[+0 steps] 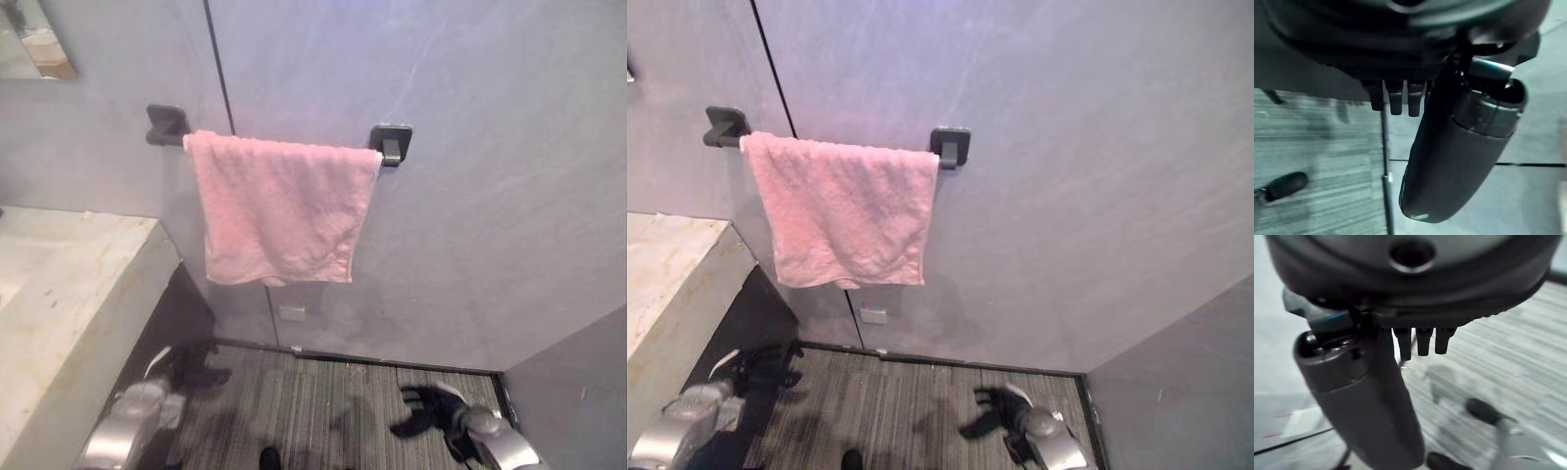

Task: Organize the bathroom.

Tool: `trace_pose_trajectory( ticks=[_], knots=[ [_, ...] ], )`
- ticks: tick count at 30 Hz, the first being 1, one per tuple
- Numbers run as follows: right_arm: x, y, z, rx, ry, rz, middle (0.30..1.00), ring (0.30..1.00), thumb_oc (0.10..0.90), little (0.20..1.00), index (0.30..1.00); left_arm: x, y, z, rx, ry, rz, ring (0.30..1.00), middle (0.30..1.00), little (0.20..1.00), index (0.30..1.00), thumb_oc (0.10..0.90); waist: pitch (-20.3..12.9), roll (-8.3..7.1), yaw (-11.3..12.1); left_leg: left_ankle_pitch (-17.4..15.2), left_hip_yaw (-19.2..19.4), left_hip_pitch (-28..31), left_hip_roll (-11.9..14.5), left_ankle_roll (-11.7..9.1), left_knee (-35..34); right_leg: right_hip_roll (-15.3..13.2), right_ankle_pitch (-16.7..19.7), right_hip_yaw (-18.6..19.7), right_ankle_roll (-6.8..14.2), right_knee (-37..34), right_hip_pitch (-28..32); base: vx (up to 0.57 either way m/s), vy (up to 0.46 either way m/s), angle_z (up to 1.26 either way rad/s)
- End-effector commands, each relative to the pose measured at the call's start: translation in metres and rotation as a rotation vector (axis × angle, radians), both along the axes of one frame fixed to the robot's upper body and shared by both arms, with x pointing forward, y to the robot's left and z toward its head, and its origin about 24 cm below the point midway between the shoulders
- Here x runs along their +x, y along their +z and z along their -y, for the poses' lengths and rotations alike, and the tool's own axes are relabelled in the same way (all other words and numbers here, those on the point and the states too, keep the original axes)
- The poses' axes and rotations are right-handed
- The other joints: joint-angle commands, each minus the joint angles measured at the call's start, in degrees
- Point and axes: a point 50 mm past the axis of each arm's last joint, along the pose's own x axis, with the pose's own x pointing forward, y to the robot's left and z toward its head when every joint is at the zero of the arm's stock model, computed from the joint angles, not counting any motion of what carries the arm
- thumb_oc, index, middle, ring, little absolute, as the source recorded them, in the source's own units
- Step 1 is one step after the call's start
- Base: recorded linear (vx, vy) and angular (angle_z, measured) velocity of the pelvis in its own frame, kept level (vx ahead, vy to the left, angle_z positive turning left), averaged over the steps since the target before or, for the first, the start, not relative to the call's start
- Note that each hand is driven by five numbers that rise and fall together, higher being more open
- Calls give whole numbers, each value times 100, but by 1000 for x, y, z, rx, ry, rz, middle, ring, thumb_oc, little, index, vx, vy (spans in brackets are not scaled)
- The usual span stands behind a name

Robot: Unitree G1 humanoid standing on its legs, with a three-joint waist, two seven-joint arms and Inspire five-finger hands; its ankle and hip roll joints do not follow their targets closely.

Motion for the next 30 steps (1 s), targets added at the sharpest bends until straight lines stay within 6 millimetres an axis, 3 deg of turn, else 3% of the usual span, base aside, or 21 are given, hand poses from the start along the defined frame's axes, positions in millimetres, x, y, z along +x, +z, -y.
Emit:
trace_pose_trajectory(
  ticks=[1,4,5,8,10,13,16,17,23,30],
  knots=[
    [5,-6,5,-145,92,26,900,900,800,900,900,27,22,-5,44,-17,194,900,900,900,900,800,-264,63,-10,-473,308,446,502,-259,19,-79,-418,0,562,437,-384,-72,4,4],
    [-34,-37,21,-209,-22,-177,900,900,800,900,900,23,-3,8,-49,-30,111,900,900,900,900,800,-220,123,67,-434,239,447,503,-260,19,-64,-412,-21,535,449,-361,-70,17,9],
    [-56,-47,26,-226,-99,-298,900,900,800,900,900,17,-20,14,-74,-25,47,900,900,900,900,800,-231,159,89,-425,214,441,495,-249,19,-61,-405,-10,529,453,-364,-52,30,15],
    [-78,-54,27,-228,-178,-422,900,900,800,900,900,10,-36,19,-65,-15,-28,900,900,900,900,800,-227,192,76,-408,212,434,490,-243,19,-68,-405,1,523,464,-363,-41,37,7],
    [-104,-60,26,-203,-267,-551,900,900,800,900,900,-8,-63,26,-102,59,-171,900,900,900,900,800,-263,233,7,-397,209,433,486,-233,19,-74,-406,40,515,465,-354,-14,41,-1],
    [-107,-62,21,-175,-284,-561,900,900,800,900,900,-22,-79,29,-137,132,-260,900,900,900,900,800,-302,247,-50,-386,223,435,482,-232,19,-71,-409,78,506,451,-327,6,12,-1],
    [-107,-63,20,-171,-285,-560,900,900,800,900,900,-25,-81,29,-134,136,-268,900,900,900,900,800,-309,247,-61,-385,222,432,483,-231,19,-68,-410,89,504,449,-325,10,-1,0],
    [-101,-65,9,-137,-307,-503,900,900,800,900,900,-49,-98,31,-94,234,-378,900,900,900,900,800,-367,229,-171,-355,261,411,531,-252,19,-49,-438,151,468,463,-317,38,-11,1],
    [-87,-65,4,-128,-285,-413,900,900,800,900,900,-74,-107,27,-75,427,-465,900,900,900,900,800,-408,169,-236,-270,328,377,674,-308,34,-23,-455,130,423,477,-309,28,-35,-2],
    [-82,-66,-2,-124,-267,-399,900,900,800,900,900,-91,-115,36,-125,442,-530,900,900,900,900,800,-390,61,-194,-204,342,310,823,-346,116,18,-460,57,367,515,-314,8,-69,-1]
  ],
)
